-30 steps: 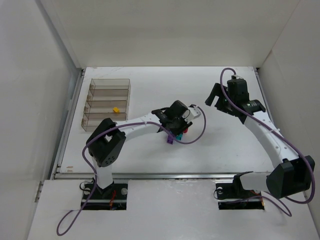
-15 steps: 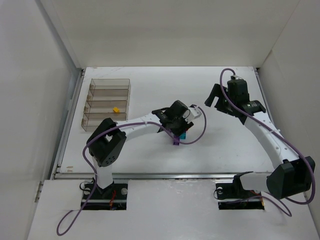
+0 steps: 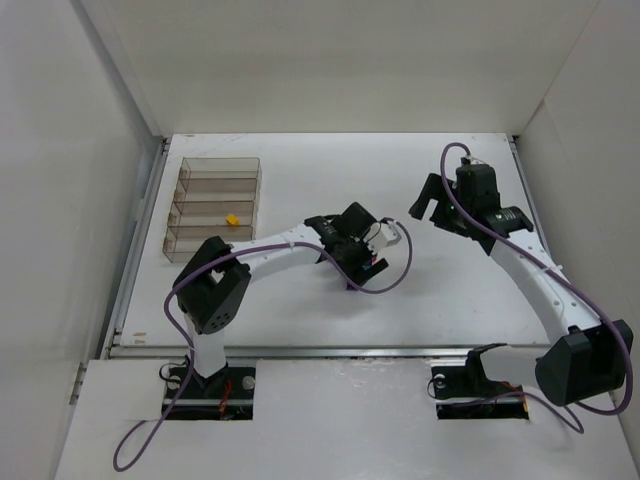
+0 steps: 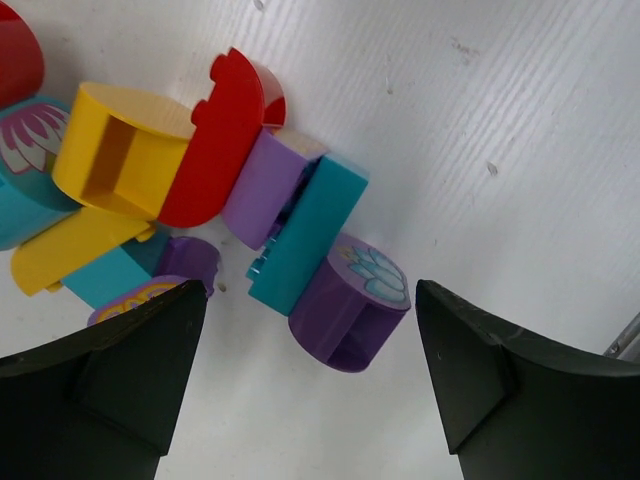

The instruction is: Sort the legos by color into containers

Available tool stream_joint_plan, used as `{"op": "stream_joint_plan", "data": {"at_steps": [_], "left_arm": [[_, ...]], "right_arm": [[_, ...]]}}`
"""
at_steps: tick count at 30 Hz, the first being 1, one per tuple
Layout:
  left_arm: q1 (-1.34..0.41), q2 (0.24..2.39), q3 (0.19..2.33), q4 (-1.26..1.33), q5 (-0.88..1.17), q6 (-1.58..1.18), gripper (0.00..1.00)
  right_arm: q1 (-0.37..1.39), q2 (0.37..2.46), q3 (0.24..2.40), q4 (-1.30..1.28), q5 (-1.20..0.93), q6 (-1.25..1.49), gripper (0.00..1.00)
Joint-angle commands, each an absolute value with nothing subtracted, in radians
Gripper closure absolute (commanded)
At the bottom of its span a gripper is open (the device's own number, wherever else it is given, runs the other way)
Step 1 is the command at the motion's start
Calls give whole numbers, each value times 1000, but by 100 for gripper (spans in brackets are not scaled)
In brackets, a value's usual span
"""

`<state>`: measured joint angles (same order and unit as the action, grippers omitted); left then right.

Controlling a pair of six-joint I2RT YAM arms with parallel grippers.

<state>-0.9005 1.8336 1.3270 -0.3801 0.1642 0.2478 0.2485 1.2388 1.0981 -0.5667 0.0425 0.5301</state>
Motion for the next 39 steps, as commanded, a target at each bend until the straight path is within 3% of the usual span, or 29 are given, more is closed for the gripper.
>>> {"op": "stream_joint_plan", "data": {"at_steps": [1,6,9,12,19,23,24,25,39], "left_arm": [[-910,1804,1352,-442,181,264,17],[-910,1813,1321,-423,134,264,18],[-910,1813,1312,-423,120,255,29],[-910,1813,1292,-414,146,265,47],[-910,1832,1292,-391,160,255,65],[-910,1832,1292,-391,160,255,83],[-910,1832,1292,-391,160,255,95],[-910,1832,1292,-391,160,255,100],[-894,1668,1264,-362,103,414,100]], "right_arm": [[249,1209,1092,-518,34,522,0],[249,1209,1092,-518,25,522,0],[249,1200,1092,-518,25,522,0],[249,1200,1092,-518,25,522,0],[249,1200,1083,-518,25,522,0],[249,1200,1083,-518,25,522,0],[249,1200,1083,-518,25,522,0],[249,1200,1083,-518,25,522,0],[249,1331,1212,-550,-142,403,0]]}}
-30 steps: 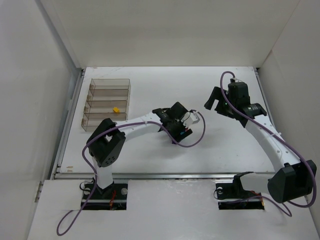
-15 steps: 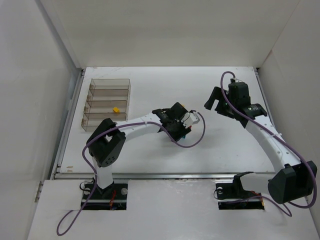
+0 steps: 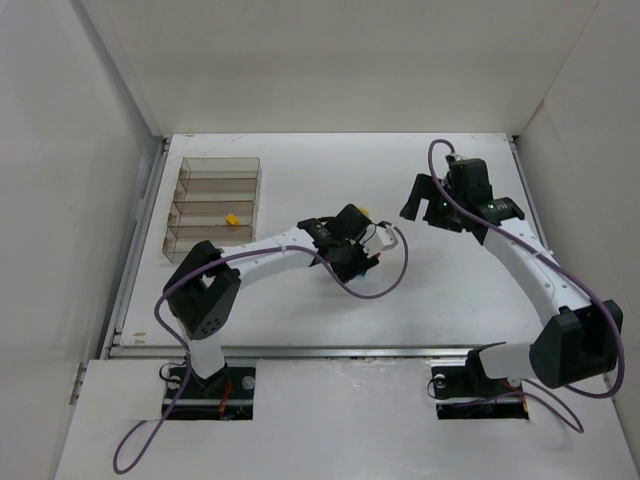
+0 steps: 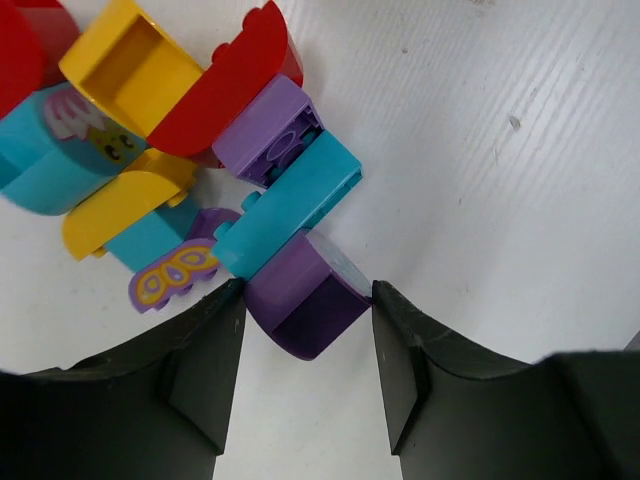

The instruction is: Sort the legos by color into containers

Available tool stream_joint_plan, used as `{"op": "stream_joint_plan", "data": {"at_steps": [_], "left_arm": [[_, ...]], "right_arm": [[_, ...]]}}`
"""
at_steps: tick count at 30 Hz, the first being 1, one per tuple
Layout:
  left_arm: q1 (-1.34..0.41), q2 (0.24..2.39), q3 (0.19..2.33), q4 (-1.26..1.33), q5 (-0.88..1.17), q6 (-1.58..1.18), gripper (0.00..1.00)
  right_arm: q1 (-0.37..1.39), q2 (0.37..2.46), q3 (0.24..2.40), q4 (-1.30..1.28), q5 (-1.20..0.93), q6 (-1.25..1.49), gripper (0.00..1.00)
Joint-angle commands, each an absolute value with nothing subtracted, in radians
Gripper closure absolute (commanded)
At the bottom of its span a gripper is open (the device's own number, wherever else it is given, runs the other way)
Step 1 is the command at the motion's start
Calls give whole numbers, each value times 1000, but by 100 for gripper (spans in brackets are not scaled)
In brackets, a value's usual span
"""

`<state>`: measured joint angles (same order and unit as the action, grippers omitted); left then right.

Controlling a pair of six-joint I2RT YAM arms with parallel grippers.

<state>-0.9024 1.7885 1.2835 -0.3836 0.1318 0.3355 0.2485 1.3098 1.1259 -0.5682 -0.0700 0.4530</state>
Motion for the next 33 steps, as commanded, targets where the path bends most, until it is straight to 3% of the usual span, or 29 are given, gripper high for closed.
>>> {"op": "stream_joint_plan", "data": {"at_steps": [1,9,22,33], "left_arm": [[-885,1639,1264,-348,103,431,100],[-844,1488,1135,-178,46,692,100],[-844,1445,1045,106,-146,946,100],[-893,1454,1045,147,-232,1063,100]], "right_arm": [[249,1345,1235,-563,-170,390,0],[249,1401,1388,-563,-253,413,0],[249,1410,1298,-374,-410,621,0],[249,1542,1293,-226,-411,775,0]]}}
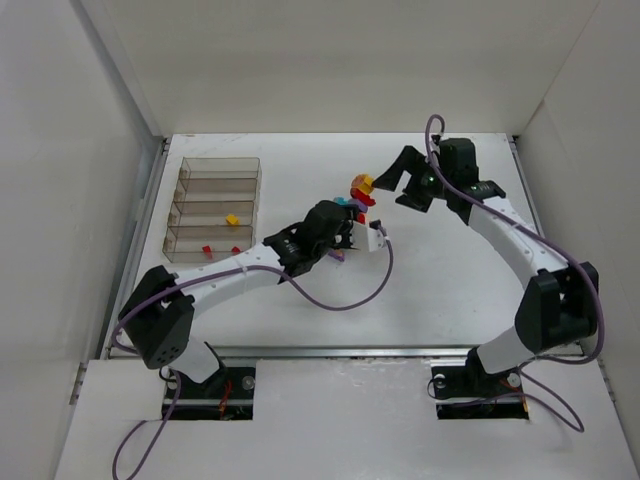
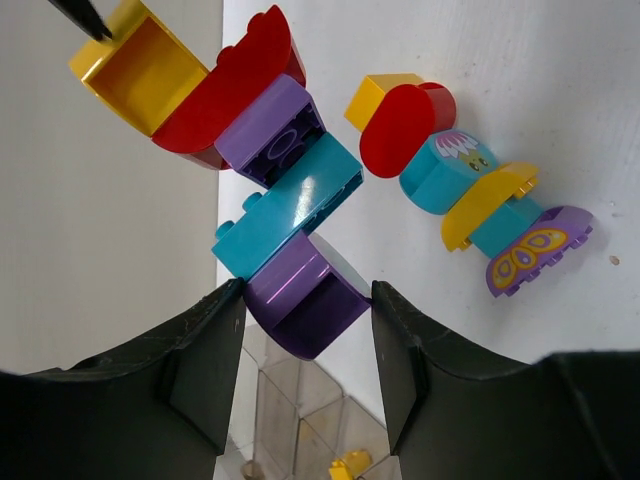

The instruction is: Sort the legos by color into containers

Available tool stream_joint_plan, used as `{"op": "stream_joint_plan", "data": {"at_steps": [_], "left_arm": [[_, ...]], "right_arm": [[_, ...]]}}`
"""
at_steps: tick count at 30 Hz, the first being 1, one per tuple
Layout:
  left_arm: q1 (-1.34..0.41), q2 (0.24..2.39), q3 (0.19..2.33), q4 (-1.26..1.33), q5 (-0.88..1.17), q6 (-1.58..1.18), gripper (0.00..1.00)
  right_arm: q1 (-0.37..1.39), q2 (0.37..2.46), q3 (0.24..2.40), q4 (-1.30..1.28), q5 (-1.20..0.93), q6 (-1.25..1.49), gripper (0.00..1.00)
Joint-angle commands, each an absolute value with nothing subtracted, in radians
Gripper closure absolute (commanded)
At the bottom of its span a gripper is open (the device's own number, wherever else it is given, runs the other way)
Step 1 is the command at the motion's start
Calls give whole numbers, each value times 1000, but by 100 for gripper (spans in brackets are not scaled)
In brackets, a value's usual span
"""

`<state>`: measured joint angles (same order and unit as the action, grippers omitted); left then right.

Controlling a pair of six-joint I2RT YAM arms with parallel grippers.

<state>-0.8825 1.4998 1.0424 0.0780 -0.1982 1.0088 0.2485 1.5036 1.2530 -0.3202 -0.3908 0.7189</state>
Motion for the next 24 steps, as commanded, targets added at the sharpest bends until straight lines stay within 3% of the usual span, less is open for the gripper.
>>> {"op": "stream_joint_plan", "data": {"at_steps": [1,17,21,24], "left_arm": [[-903,1454,1045,147,-232,1063,100],[-913,1454,1035,140,-232,1072,100],[-913,1454,1035,152,-232,1092,100],[-913,1463,1035,163,-232,1101,100]], "right_arm": [[249,1552,1293,-210,-411,775,0],[270,1597,1393,-193,-379,752,0],[270,1670,1451,-193,-452,752,0],[279,1730,1486,-193,-501,761,6]]}}
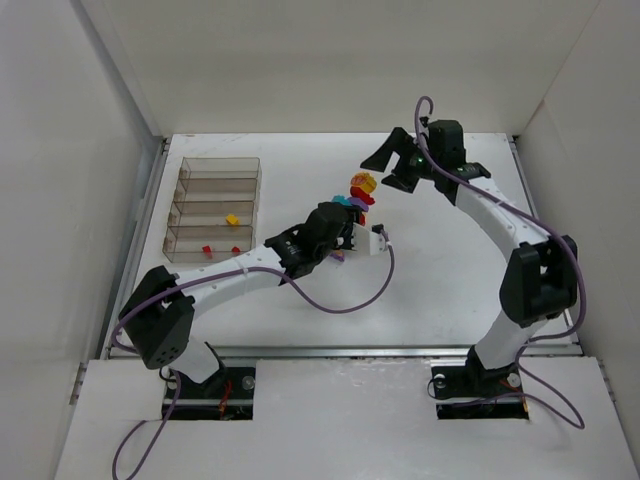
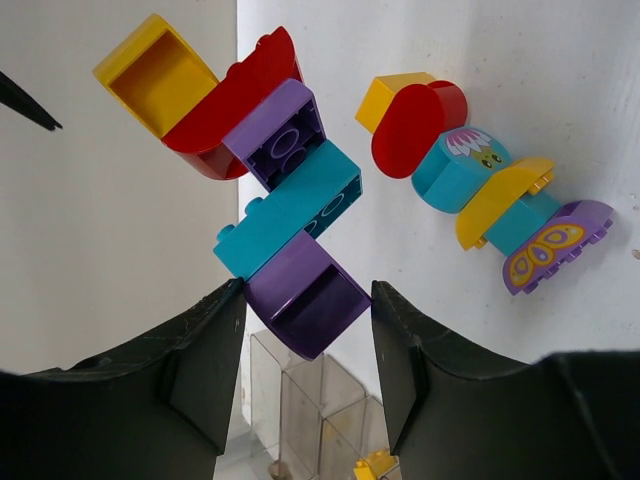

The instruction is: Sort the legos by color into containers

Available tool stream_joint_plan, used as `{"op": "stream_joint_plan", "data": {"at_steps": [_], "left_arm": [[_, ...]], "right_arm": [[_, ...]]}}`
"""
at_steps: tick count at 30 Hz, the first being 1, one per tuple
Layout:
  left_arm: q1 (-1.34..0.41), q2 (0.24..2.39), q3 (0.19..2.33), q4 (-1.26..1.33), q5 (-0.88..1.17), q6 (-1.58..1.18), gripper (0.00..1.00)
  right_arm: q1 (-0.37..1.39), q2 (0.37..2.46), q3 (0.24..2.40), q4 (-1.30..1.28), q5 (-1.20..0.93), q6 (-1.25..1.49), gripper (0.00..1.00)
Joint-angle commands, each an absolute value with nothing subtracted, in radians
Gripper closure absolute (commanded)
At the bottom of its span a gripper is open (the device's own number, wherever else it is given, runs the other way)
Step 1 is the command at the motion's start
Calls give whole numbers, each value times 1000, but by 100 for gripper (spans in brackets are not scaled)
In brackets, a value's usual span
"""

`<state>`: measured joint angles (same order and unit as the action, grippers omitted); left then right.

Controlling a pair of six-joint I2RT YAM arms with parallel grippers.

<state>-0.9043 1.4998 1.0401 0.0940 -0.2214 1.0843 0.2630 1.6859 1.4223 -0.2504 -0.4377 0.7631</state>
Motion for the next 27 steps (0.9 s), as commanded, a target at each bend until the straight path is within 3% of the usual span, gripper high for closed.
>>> {"op": "stream_joint_plan", "data": {"at_steps": [1,4,10,17,18,21,27], "left_arm": [[-913,1463,1035,163,-232,1101,100],[-913,1463,1035,163,-232,1092,100],[-904,1463,1035,163,-221,1083,100],[-894,1445,1017,163,-221,1083,100],[-894,1445,1017,163,-221,1083,100],[-894,1436,1008,153,-221,1074,100],[-894,1427,999,45,-169,1030,100]], "right_arm": [[279,1730,1496,-193,-511,761,8],[299,1744,1505,-204,-511,761,15],[321,1735,1493,-245,-486,749,19],[330,1726,1493,-245,-477,739,56],[330,1726,1493,-245,-477,739,71],[330,1717,1483,-255,-457,739,97],[330,1707,1483,-316,-371,718,100]]}}
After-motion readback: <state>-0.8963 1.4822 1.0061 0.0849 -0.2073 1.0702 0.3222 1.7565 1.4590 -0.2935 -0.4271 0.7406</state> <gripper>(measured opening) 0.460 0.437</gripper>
